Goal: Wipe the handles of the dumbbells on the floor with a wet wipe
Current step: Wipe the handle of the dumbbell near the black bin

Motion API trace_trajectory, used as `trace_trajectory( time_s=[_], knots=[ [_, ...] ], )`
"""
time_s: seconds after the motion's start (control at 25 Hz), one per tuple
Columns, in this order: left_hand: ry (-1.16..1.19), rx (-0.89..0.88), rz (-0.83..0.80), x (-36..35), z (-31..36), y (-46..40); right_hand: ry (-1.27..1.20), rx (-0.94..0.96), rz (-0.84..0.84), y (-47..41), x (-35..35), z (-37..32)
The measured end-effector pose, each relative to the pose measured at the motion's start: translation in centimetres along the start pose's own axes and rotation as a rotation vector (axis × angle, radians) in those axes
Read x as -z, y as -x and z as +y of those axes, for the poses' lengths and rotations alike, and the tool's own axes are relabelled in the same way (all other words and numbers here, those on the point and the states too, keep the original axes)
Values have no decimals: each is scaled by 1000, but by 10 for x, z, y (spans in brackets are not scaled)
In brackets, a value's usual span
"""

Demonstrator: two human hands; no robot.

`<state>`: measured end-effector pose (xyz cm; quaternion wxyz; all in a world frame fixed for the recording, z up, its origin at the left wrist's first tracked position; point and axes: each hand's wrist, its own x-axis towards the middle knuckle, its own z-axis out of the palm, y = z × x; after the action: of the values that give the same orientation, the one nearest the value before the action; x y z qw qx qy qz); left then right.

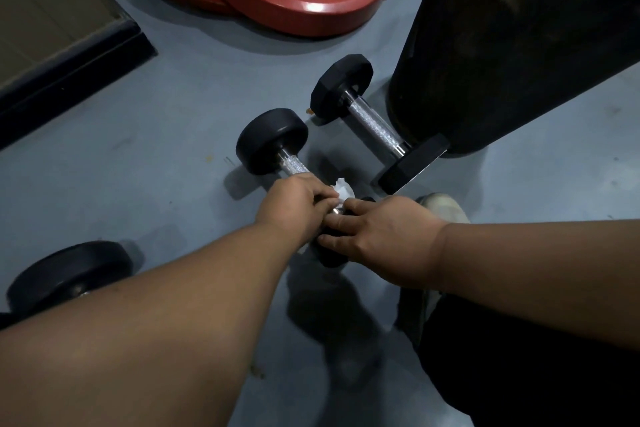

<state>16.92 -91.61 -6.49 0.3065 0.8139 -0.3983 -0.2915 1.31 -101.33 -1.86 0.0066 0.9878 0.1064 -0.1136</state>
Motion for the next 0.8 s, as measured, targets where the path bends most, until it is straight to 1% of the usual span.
trace_trajectory(
  time_s=[0.12,0.24,0.36,0.48,0.64,0.8],
  knots=[
    [-60,-23,78,5,-3,-4,-2,-12,-13,1,6,-1],
    [-120,-37,163,10,-5,-12,-15,-9,-77,-1,13,-4],
    [-122,-31,195,21,-7,-21,-37,-15,-101,-3,22,-5],
    [-115,-37,202,28,-10,-22,-31,-14,-151,-7,31,-8],
    [-198,-126,197,22,-9,-17,-17,-7,-199,-10,38,-11],
    [-237,-270,94,10,-7,-6,9,-5,-178,-8,32,-10]
  ],
)
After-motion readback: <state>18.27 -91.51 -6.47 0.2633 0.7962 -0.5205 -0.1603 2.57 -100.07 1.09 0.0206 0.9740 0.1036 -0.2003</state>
